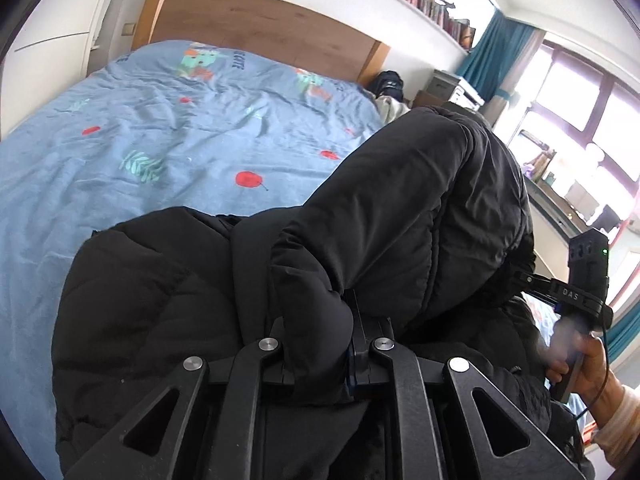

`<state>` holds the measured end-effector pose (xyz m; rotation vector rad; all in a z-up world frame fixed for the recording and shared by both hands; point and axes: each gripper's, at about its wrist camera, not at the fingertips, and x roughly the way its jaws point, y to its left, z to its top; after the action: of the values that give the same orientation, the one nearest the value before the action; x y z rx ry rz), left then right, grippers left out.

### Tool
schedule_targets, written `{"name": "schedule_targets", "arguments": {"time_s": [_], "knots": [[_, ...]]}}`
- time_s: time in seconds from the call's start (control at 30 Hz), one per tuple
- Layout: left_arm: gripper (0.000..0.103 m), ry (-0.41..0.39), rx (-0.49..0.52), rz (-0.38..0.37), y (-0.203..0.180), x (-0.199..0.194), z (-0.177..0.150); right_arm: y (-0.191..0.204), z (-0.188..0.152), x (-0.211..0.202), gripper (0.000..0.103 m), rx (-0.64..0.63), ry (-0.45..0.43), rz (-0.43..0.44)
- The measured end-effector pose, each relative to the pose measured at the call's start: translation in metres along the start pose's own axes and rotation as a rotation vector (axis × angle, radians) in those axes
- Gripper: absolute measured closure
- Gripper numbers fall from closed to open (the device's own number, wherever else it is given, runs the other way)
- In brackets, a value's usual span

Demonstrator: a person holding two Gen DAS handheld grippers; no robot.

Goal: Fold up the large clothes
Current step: 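Carry the held hem over the coat body toward the collar with both grippers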

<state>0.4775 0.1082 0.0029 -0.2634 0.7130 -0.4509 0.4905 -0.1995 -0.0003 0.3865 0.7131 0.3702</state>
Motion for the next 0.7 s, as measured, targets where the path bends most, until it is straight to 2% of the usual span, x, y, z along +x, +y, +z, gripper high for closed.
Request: {"name": "schedule_targets", "arguments": {"time_s": [0.17, 0.43, 0.7], "knots": [[0.088, -0.013, 0.028, -0.008, -0.003, -0.003, -0.001, 0.003, -0.001, -0.005, 0.085, -0.038, -0.018, 0.012], [0.076, -0.019, 0.031, 0.003, -0.009, -0.015, -0.011, 0.006, -0.012, -0.018, 0.076, -0.043, -0.04, 0.012], [0.072, -0.004, 0.032, 0.038, -0.015, -0.031, -0.022, 0.001, -0.023, -0.042, 0.072, -0.03, -0.038, -0.009]]}}
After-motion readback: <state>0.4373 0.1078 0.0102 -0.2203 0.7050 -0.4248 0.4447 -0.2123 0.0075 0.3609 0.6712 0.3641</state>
